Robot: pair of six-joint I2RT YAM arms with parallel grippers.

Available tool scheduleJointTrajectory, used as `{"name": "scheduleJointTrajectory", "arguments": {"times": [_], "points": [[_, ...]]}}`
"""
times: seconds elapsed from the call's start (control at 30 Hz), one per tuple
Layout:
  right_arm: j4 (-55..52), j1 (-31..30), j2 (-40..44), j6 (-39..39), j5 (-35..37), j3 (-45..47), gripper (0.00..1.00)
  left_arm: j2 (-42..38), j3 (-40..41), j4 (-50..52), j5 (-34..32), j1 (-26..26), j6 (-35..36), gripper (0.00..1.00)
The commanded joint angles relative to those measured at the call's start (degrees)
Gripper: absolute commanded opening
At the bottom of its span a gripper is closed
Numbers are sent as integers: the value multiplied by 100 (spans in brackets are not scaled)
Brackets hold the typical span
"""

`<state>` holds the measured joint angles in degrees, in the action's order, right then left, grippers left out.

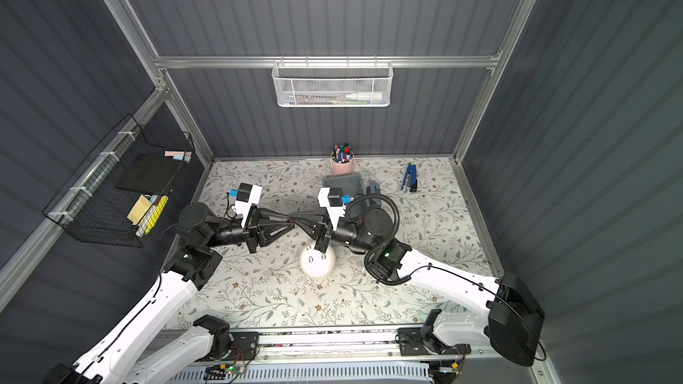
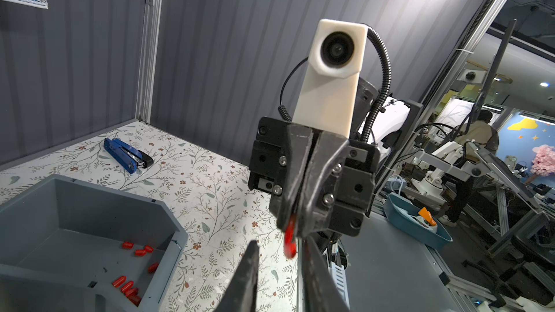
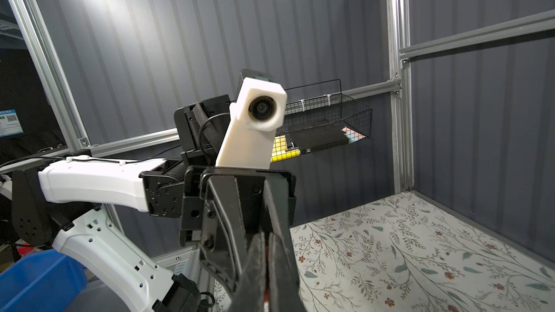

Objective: Cover the protruding screws with screw protection sleeves
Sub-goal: Pick up the screw protection sleeve from the storage box.

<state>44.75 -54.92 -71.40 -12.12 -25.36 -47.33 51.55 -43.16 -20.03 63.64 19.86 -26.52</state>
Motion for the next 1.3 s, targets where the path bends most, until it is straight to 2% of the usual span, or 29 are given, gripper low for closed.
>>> {"name": "scheduleJointTrajectory", "arguments": {"times": [0.0,0.33,0.57,0.63,0.73,0.77,0.83,0.9,0.97,1.13,1.27], "points": [[-45,-28,78,148,38,-77,3,-46,-131,-245,106,-19,-125,25],[34,-28,21,26,-4,-102,4,-54,-146,-352,125,-17,-227,0],[51,-23,25,-10,25,-93,8,-111,-115,-282,72,-17,-165,0],[43,-28,32,-31,22,-101,15,-174,-142,41,49,-17,42,0],[-82,-20,98,25,45,-169,43,-345,-264,1195,-74,-17,777,0],[-234,-19,143,93,36,-221,49,-400,-298,1546,-127,-17,1047,0],[-839,-7,393,315,1,-381,58,-544,-404,2398,-221,-17,1692,0],[-1476,-10,595,536,14,-544,61,-661,-529,3155,-300,-19,2306,0],[-1981,-10,733,810,-9,-672,62,-744,-661,3888,-353,-18,2897,0],[-4032,-9,695,1777,-442,-1499,45,-814,-1044,5151,-151,-19,3811,0],[-5125,-10,470,2296,-813,-2042,38,-787,-1381,5951,89,-17,4303,0]]}}
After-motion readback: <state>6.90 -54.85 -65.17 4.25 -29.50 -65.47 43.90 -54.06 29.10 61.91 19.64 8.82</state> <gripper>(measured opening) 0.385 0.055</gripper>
